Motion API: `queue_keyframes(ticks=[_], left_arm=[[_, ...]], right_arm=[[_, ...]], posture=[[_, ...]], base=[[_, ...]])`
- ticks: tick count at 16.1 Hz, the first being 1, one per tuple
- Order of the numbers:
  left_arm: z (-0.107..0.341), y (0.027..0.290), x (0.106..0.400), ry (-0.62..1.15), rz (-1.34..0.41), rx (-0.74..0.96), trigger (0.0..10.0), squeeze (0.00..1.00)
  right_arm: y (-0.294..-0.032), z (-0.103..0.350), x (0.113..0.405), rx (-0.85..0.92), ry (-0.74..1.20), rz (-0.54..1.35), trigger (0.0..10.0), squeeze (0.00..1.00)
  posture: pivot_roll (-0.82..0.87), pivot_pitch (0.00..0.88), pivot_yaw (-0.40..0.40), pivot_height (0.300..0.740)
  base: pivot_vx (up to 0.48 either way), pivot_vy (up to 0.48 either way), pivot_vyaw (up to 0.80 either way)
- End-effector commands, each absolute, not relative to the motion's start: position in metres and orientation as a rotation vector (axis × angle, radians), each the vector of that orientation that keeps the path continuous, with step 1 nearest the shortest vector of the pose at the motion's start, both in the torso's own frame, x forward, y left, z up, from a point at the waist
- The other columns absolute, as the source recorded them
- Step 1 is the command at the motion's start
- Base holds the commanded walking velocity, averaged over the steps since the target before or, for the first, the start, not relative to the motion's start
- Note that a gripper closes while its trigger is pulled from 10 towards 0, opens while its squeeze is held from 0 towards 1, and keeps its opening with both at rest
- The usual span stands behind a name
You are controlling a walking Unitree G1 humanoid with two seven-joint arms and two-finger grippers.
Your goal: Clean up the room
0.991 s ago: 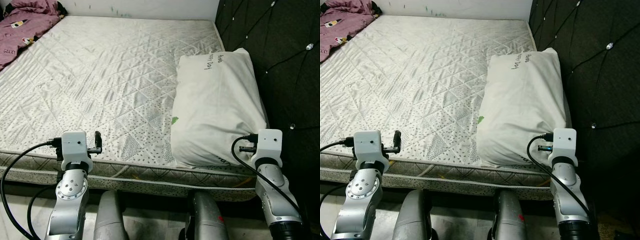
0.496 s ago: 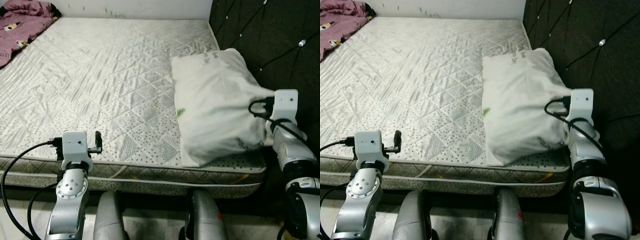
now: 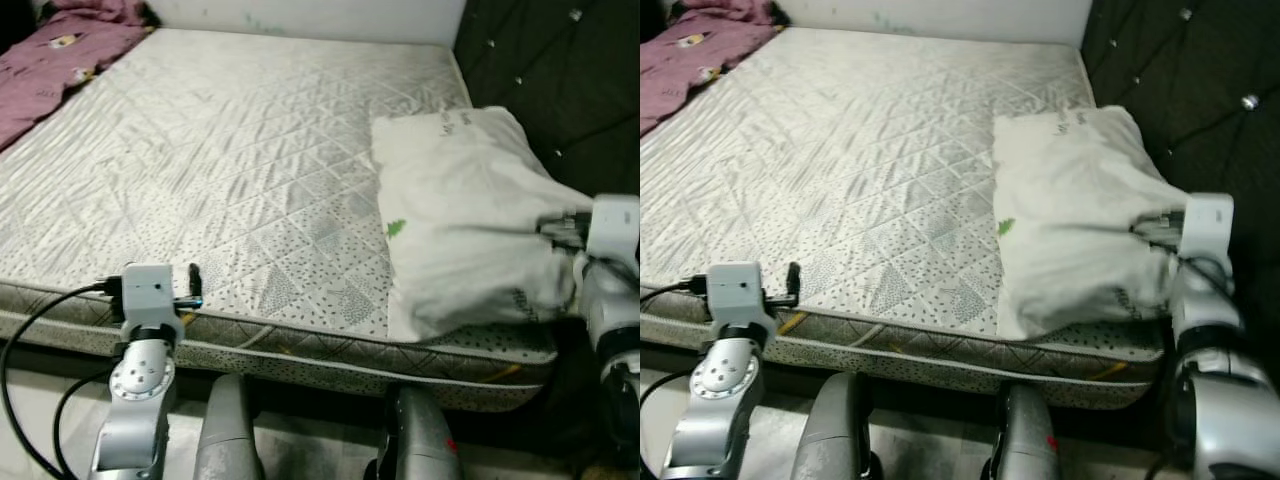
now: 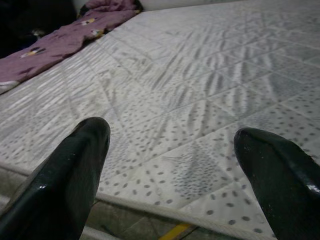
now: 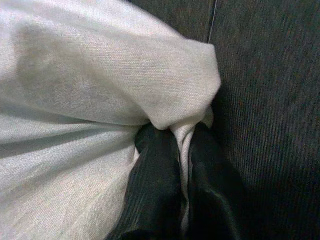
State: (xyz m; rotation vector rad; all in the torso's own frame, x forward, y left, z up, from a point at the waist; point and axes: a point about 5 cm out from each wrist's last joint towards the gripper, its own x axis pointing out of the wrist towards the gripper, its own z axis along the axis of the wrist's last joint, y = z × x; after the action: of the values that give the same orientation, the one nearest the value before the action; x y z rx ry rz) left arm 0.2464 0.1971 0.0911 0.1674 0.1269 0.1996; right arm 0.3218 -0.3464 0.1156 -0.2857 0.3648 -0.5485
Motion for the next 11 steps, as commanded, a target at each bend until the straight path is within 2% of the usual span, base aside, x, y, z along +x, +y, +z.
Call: queue_keyframes(ticks=[1,6,10,11], left_arm=[[0.095,0.198,0.246,0.11,0.201,0.185,10.0,0.0],[0.095,0.196,0.25,0.108,0.178,0.188,10.0,0.0],[0.096,0.196,0.25,0.105,0.186,0.185,10.0,0.0],[0.095,0.196,0.25,0.107,0.189,0.183,10.0,0.0]], right_arm=[[-0.375,0.116,0.3,-0.309,0.37,-0.679,0.0,0.0],[-0.356,0.061,0.27,-0.327,0.482,-0.634,0.0,0.0],[-0.337,0.042,0.264,-0.331,0.503,-0.552,0.0,0.0],[-0.328,0.046,0.271,-0.376,0.472,-0.515,10.0,0.0]], posture=[[-0.05,0.0,-0.022,0.582],[-0.06,0.0,-0.018,0.582],[-0.05,0.0,-0.027,0.582],[-0.05,0.0,-0.027,0.582]], base=[[0.0,0.0,0.0],[0.0,0.0,0.0],[0.0,0.0,0.0],[0.0,0.0,0.0]])
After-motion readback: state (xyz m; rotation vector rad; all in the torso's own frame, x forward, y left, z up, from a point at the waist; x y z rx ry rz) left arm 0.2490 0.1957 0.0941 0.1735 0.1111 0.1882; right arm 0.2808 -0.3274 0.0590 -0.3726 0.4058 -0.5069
